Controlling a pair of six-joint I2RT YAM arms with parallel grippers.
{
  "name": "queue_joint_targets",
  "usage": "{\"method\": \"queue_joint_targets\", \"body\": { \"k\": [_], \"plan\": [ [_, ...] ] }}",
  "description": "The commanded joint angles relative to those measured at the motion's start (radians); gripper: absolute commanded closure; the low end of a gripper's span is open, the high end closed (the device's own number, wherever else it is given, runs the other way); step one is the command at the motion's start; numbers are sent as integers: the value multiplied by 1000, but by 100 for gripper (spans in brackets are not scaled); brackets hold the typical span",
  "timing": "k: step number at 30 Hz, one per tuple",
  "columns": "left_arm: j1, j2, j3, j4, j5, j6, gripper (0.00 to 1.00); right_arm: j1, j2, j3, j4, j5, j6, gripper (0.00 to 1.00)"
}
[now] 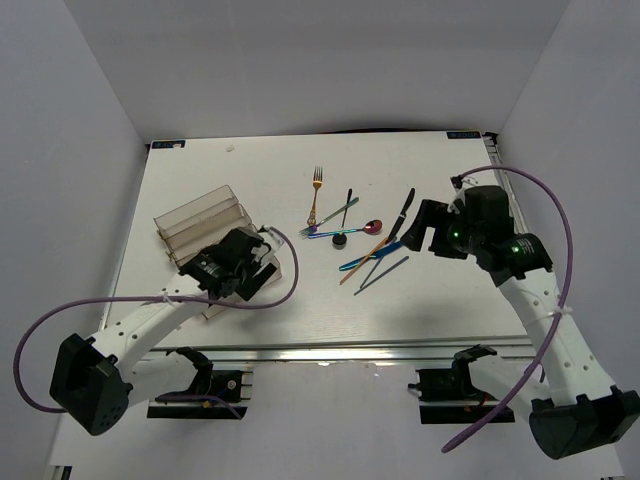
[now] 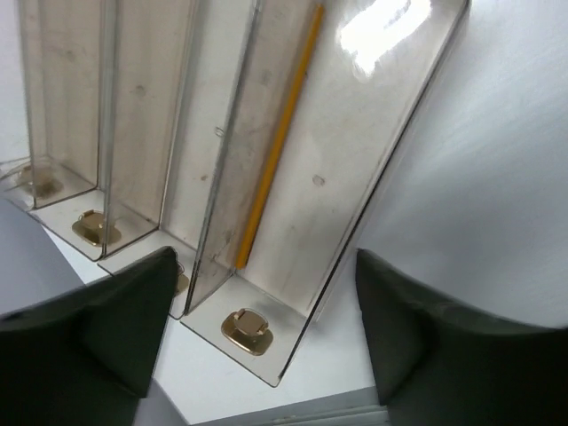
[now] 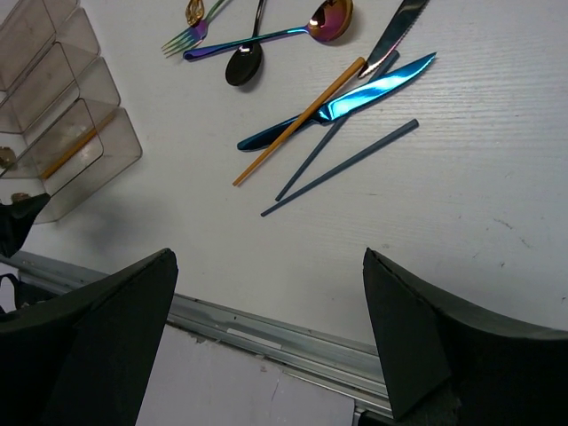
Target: Sort the eating utensils into containers
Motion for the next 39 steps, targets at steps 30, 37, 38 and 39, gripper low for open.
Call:
{"method": "queue_joint_targets", "body": {
  "k": [30,37,38,39],
  "plan": [
    [-1,115,463,-249,210,-767,2,248,1008,437,-88,581,577,48],
    [-2,121,454,-304,212,-727,2,248,1051,428,-42,569,592,53],
    [0,112,452,-303,216,-725,2,248,1061,440,-51,570,594,54],
    [-1,108,451,-301,218,-725,2,248,1076,460,-54,570,594,54]
  ]
}}
